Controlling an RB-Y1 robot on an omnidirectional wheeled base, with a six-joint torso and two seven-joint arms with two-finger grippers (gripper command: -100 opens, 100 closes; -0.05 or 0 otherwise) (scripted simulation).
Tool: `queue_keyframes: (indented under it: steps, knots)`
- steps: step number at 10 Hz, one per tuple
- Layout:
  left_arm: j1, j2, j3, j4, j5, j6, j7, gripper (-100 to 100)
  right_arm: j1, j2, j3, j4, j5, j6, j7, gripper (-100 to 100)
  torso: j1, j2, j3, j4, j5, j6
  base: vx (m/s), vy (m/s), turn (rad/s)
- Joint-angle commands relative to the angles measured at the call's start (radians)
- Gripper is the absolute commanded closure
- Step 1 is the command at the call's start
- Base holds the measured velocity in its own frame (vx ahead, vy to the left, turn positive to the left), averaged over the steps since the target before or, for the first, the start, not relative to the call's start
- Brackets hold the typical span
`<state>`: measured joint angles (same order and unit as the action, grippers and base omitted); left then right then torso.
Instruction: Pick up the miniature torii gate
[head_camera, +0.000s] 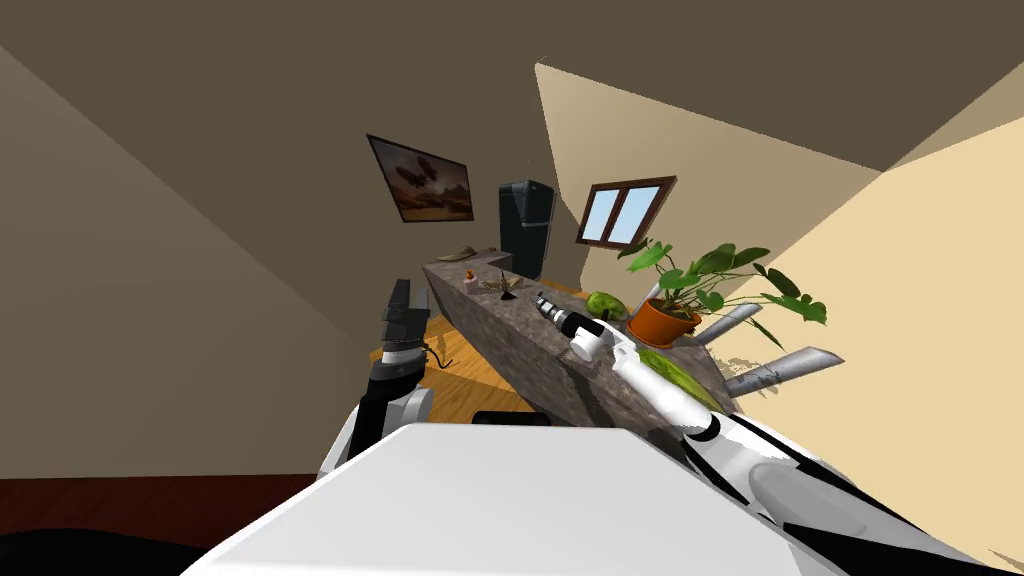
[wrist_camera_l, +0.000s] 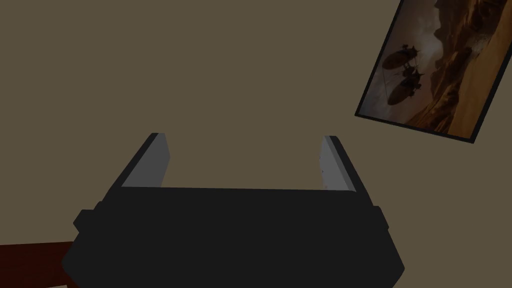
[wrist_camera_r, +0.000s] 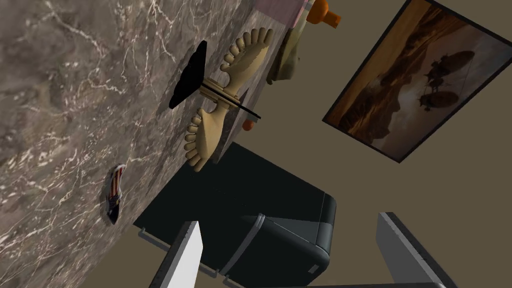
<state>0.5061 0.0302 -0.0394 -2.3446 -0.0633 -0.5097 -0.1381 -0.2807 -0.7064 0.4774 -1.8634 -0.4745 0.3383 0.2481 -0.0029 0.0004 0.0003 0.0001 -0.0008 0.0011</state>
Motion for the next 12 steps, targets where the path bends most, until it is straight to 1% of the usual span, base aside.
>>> queue_keyframes:
  steps: [1,2,3,4,5,6,7,9,10,12]
  knots:
    - [0.0,0.0,0.0,0.0,0.0,0.0,0.0,0,-0.05,-0.05,0.05,0.048,-0.05,0.05,0.004,-100,0.0,0.0,0.0,0.0,0.0,0.0,-0.038,-0.045,0.308]
    - [0.0,0.0,0.0,0.0,0.0,0.0,0.0,0,-0.066,-0.052,0.055,0.048,-0.065,0.08,0.004,-100,-0.001,0.0,0.0,0.0,0.0,0.0,-0.037,-0.047,0.27]
    - [0.0,0.0,0.0,0.0,0.0,0.0,0.0,0,-0.066,-0.052,0.055,0.048,-0.065,0.098,0.004,-100,-0.001,0.0,0.0,0.0,0.0,0.0,-0.011,-0.013,0.071]
    - [0.0,0.0,0.0,0.0,0.0,0.0,0.0,0,-0.113,-0.096,0.099,0.083,-0.111,0.132,0.004,-100,0.001,-0.001,-0.001,0.0,0.0,0.001,-0.014,-0.022,0.252]
    - [0.0,0.0,0.0,0.0,0.0,0.0,0.0,0,-0.115,-0.096,0.099,0.083,-0.12,0.157,0.004,-100,0.001,-0.002,-0.001,0.0,0.0,0.0,-0.025,-0.035,0.219]
    - [0.0,0.0,0.0,0.0,0.0,0.0,0.0,0,-0.115,-0.096,0.099,0.083,-0.12,0.17,0.004,-100,0.0,-0.001,-0.001,0.0,0.0,0.001,-0.008,-0.009,0.039]
    - [0.0,0.0,0.0,0.0,0.0,0.0,0.0,0,-0.163,-0.139,0.143,0.118,-0.172,0.204,0.004,-100,0.001,-0.002,-0.001,0.0,0.0,0.001,-0.007,-0.024,0.305]
    - [0.0,0.0,0.0,0.0,0.0,0.0,0.0,0,-0.163,-0.139,0.143,0.118,-0.175,0.244,0.004,-100,-0.001,-0.001,-0.001,0.0,0.0,0.001,-0.024,-0.031,0.142]
    - [0.0,0.0,0.0,0.0,0.0,0.0,0.0,0,-0.209,-0.181,0.186,0.153,-0.222,0.277,0.004,-100,0.001,-0.001,-0.001,0.0,0.0,0.001,-0.018,-0.037,0.258]
    - [0.0,0.0,0.0,0.0,0.0,0.0,0.0,0,-0.209,-0.181,0.186,0.153,-0.231,0.32,0.004,-100,-0.001,-0.001,-0.001,0.0,0.0,0.001,-0.024,-0.03,0.108]
